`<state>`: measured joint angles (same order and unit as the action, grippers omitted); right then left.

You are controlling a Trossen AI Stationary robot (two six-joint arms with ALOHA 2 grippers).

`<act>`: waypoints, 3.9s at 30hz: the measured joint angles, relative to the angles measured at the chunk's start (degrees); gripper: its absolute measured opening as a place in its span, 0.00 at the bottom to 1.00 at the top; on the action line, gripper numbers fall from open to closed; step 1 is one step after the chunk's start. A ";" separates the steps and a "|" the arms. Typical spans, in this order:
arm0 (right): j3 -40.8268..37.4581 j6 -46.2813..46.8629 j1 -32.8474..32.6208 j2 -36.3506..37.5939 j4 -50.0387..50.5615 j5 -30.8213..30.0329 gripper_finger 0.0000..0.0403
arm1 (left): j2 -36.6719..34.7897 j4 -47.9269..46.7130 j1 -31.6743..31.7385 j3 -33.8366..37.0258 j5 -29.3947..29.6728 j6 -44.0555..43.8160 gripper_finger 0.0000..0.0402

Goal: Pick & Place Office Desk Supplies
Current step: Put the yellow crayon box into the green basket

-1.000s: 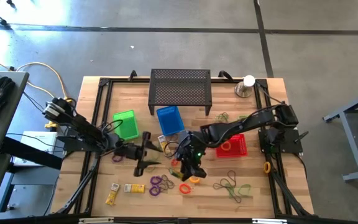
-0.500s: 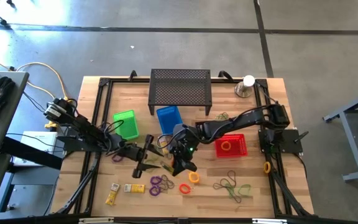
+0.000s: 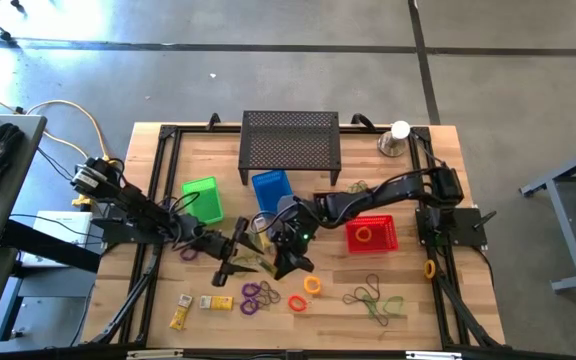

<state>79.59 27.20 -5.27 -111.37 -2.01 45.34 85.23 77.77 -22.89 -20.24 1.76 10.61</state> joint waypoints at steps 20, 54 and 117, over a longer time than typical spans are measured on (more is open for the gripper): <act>0.00 1.69 0.56 0.04 0.07 2.12 0.27 | -0.02 -0.33 6.05 -0.82 -12.57 -8.09 0.38; 0.02 -11.22 -0.46 1.18 3.90 -8.32 0.66 | -0.04 -2.31 5.99 -0.78 -15.48 -7.65 0.13; -4.78 -13.74 -15.70 8.72 18.95 -46.82 0.71 | -50.49 -68.45 -12.90 -1.24 68.09 5.46 0.13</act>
<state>74.81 13.46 -20.96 -102.65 16.94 -1.47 34.74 9.32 -35.79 -21.47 69.85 16.08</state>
